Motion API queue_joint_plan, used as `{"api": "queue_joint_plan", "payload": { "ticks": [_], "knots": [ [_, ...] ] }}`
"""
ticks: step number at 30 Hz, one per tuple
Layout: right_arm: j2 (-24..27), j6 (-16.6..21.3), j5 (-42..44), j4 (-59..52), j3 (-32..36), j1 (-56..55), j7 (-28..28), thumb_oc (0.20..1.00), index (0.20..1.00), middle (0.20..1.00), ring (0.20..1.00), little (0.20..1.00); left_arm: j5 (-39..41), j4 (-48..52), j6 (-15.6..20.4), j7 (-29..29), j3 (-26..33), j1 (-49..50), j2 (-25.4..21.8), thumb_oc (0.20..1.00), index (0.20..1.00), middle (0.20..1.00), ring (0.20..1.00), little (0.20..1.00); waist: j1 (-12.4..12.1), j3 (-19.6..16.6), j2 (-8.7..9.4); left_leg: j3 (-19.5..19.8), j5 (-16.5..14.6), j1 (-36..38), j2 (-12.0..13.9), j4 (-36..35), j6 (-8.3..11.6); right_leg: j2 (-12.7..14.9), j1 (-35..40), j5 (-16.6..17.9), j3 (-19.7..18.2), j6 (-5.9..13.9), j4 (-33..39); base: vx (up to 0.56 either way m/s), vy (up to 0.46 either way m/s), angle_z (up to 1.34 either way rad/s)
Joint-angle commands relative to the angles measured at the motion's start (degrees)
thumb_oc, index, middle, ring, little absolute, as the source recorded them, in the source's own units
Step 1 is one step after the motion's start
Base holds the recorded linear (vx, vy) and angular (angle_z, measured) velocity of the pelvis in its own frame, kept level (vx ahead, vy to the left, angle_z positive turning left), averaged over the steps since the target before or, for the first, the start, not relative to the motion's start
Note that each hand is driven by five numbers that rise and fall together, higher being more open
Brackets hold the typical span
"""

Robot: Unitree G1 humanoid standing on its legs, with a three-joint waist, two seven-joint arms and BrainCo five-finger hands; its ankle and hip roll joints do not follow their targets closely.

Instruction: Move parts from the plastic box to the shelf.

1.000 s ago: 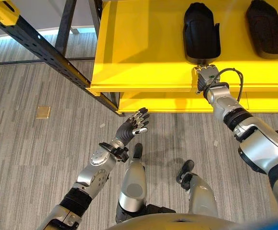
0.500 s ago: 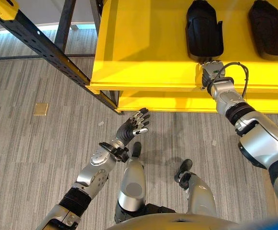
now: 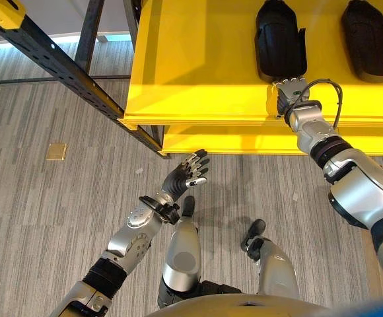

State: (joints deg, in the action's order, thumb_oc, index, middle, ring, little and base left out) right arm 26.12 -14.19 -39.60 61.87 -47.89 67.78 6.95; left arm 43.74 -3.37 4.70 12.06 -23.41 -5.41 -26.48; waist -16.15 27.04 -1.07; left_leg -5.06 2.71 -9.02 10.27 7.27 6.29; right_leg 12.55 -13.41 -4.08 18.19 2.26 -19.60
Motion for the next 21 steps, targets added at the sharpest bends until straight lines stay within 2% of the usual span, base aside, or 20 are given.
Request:
{"api": "queue_joint_plan", "payload": {
  "ticks": [1,8,12,14,18,21],
  "knots": [
    [4.2,-1.6,-0.1,0.1,-2.6,8.7,1.0,1.000,1.000,1.000,1.000,1.000,-0.3,6.1,3.0,-0.2,-1.8,0.3,-1.7,1.000,1.000,1.000,1.000,1.000,-0.5,0.5,0.32,-1.7,-4.1,-0.1,3.0,6.5,-0.66,3.7,4.4,2.3,1.4,6.15,2.9,0.00,0.000,0.00],
    [3.8,-0.7,1.0,1.4,-2.2,9.2,1.3,1.000,1.000,1.000,1.000,1.000,-0.6,6.1,3.3,-0.9,-2.5,0.4,-1.3,1.000,1.000,1.000,1.000,1.000,-0.6,0.0,0.03,-1.8,-4.0,0.5,2.8,6.0,-0.67,3.8,4.9,2.3,1.7,6.16,3.1,0.00,0.000,0.00],
    [3.2,-2.0,4.0,1.5,-1.8,8.7,0.6,1.000,1.000,1.000,1.000,1.000,-0.2,5.7,4.1,-0.9,-2.8,0.6,-1.1,1.000,1.000,1.000,1.000,1.000,-0.4,-0.2,-0.16,-2.0,-4.0,0.8,2.8,5.8,-0.72,3.9,5.0,2.2,1.7,6.10,3.1,-0.01,0.019,0.00],
    [3.3,-0.1,6.0,0.9,-0.7,7.1,1.9,1.000,1.000,1.000,1.000,1.000,0.0,5.7,4.3,-0.7,-2.6,0.9,-0.7,1.000,1.000,1.000,1.000,1.000,-0.1,-0.4,-0.22,-2.1,-4.0,1.1,2.7,5.5,-0.71,3.9,5.2,2.1,1.6,6.05,3.3,-0.02,0.062,0.00],
    [3.8,2.0,8.7,-4.1,2.1,2.5,3.2,1.000,1.000,1.000,1.000,1.000,-0.7,5.9,4.6,-0.4,-2.0,1.8,-0.7,1.000,1.000,1.000,1.000,1.000,0.9,-0.5,0.07,-2.5,-4.2,1.4,2.8,5.5,-0.88,4.0,5.4,2.2,1.2,6.17,3.6,0.00,0.015,0.00],
    [5.4,1.5,13.0,-12.3,4.6,-2.3,0.6,1.000,1.000,1.000,1.000,1.000,0.3,5.9,5.1,-0.3,-0.4,2.6,-1.1,1.000,1.000,1.000,1.000,1.000,2.3,-0.5,0.48,-3.1,-4.2,1.4,3.0,5.3,-1.05,3.8,4.9,2.4,0.3,6.14,3.8,-0.01,0.008,-0.01]
  ]
}}
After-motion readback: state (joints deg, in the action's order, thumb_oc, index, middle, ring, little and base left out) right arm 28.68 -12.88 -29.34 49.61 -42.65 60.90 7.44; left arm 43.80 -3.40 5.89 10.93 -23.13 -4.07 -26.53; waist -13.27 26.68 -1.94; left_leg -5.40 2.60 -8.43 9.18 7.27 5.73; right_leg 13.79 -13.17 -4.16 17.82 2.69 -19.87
